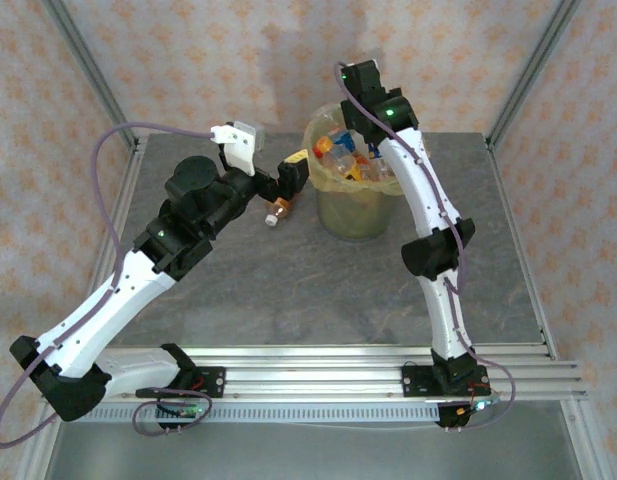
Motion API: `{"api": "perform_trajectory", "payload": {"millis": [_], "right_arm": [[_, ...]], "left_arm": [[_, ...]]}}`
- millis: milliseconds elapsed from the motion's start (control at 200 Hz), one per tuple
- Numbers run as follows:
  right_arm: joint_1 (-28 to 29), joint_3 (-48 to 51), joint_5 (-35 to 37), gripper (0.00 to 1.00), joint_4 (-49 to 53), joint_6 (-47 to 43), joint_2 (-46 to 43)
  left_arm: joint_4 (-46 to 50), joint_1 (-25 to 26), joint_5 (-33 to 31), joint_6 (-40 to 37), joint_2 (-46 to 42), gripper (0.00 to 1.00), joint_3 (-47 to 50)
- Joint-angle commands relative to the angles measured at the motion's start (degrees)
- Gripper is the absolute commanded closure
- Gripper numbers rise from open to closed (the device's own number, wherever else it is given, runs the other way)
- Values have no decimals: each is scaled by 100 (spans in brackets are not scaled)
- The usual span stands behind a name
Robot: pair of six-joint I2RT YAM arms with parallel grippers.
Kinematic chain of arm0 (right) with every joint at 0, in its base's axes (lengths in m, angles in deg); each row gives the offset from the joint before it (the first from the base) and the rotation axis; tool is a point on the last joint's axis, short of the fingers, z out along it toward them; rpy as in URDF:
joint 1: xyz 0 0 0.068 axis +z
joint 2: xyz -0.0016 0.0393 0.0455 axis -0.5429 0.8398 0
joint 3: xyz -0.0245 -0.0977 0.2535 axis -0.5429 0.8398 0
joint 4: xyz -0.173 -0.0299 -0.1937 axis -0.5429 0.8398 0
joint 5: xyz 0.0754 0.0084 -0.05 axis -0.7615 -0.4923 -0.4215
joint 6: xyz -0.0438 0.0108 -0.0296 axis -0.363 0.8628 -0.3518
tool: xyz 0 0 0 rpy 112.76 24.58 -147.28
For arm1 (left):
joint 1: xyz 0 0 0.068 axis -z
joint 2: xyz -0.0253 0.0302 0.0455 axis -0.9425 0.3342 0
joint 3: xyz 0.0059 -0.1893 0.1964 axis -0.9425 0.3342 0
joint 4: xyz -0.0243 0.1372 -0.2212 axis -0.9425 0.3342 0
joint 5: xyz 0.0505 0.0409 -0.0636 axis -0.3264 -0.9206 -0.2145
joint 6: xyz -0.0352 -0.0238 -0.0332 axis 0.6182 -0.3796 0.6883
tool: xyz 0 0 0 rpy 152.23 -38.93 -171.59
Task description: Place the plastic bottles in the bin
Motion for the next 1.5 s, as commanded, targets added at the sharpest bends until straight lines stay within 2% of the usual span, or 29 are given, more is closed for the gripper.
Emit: {"api": "perform_trajectory", "payload": {"millis": [0,155,340,515,651,756,956,1101,1186,1306,1496], "right_arm": [[-11,-156,-259,15,125,196,-335],[-7,-161,-344,15,91,352,-616],[-42,-130,430,20,110,244,-706],[-178,10,356,22,287,295,-645],[-196,22,466,27,407,247,-556],[-230,37,563,37,539,242,-521],[-306,183,667,42,661,347,-541],[-303,330,426,46,714,456,-624],[-305,435,168,51,722,551,-685],[-307,493,-265,52,731,704,-731],[-308,478,-808,52,740,881,-821]], "left_arm": [[26,45,-50,128,85,0,-127],[42,43,-25,164,119,0,-166],[73,46,-53,186,79,0,-147],[42,40,-104,194,6,0,-79],[52,45,-133,203,-2,0,-62],[42,45,-132,205,-11,0,-46],[18,41,-155,229,-10,0,-18],[101,44,-300,220,23,0,-42],[354,32,-642,287,97,0,-173],[751,-81,-1092,548,216,0,-344],[1042,-500,-896,1115,325,0,-398]]}}
